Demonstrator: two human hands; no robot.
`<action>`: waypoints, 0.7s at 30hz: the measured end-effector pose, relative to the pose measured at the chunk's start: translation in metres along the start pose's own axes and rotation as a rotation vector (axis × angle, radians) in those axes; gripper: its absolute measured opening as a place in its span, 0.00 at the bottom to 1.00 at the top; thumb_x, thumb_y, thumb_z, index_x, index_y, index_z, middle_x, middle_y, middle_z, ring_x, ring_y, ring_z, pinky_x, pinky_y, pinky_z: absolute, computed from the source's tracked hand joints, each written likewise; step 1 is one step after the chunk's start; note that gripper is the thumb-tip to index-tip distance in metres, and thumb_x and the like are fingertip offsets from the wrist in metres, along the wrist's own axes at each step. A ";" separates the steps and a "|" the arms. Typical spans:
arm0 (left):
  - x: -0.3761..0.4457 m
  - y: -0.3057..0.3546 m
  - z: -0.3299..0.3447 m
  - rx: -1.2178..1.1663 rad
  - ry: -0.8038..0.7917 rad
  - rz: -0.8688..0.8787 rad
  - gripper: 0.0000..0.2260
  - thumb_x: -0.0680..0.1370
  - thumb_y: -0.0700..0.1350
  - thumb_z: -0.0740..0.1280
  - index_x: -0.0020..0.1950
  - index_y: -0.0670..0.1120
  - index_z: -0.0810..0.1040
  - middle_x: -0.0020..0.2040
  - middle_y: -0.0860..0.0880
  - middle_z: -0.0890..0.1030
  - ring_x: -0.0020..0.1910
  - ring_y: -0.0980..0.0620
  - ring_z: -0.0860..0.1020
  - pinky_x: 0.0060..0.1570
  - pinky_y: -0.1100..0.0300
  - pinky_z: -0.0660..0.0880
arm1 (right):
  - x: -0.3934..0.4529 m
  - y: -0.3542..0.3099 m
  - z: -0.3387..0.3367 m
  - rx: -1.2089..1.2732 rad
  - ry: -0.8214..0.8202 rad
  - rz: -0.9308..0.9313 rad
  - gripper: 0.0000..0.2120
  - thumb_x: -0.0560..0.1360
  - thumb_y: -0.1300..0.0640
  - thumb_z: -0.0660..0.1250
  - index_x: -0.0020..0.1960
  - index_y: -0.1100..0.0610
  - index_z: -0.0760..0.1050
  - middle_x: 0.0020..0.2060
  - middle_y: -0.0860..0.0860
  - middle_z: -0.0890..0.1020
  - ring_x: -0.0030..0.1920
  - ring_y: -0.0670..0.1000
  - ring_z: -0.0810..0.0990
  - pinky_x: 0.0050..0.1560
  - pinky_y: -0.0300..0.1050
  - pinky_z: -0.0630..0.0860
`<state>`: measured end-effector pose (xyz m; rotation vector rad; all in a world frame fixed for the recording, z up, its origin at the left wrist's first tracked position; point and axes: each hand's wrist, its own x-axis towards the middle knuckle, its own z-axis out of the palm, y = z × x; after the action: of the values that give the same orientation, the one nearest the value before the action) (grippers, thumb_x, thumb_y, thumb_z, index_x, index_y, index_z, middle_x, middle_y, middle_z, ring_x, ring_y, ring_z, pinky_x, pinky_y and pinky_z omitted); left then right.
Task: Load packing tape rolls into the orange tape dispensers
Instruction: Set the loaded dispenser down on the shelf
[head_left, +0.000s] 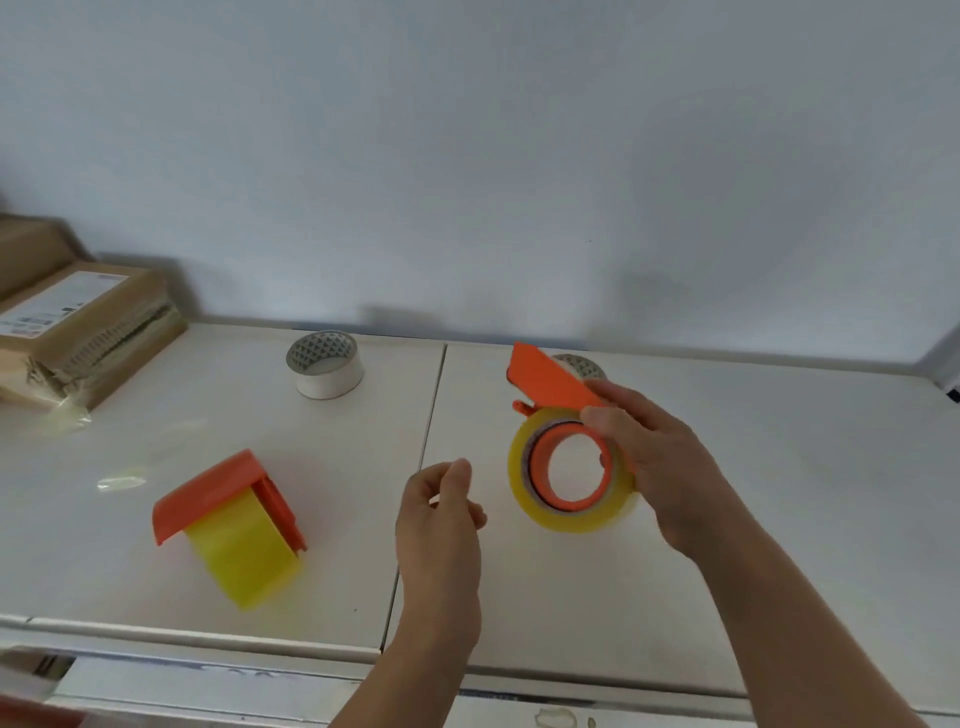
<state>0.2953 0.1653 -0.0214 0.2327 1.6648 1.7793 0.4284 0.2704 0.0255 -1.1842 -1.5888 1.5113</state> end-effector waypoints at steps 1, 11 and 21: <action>0.000 0.000 -0.002 -0.014 0.031 -0.013 0.05 0.78 0.49 0.64 0.47 0.50 0.78 0.32 0.47 0.77 0.38 0.47 0.77 0.36 0.59 0.70 | 0.002 -0.005 0.000 -0.154 -0.049 0.020 0.16 0.73 0.51 0.71 0.60 0.42 0.79 0.49 0.40 0.86 0.49 0.41 0.83 0.53 0.43 0.73; 0.002 0.000 -0.009 -0.075 0.120 -0.060 0.05 0.78 0.41 0.63 0.47 0.46 0.78 0.23 0.54 0.76 0.28 0.50 0.73 0.32 0.57 0.71 | 0.017 -0.043 0.047 -1.231 -0.320 0.117 0.43 0.64 0.37 0.69 0.75 0.43 0.58 0.65 0.53 0.75 0.59 0.57 0.77 0.57 0.50 0.76; 0.017 -0.008 -0.020 0.860 -0.151 0.336 0.06 0.77 0.51 0.61 0.48 0.55 0.77 0.45 0.57 0.81 0.45 0.53 0.78 0.47 0.56 0.76 | 0.030 -0.053 0.056 -1.371 -0.442 0.121 0.28 0.64 0.34 0.67 0.62 0.40 0.70 0.55 0.49 0.76 0.51 0.53 0.76 0.49 0.48 0.77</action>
<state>0.2743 0.1585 -0.0380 1.0447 2.2753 1.0987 0.3567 0.2781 0.0663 -1.6422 -3.0803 0.5809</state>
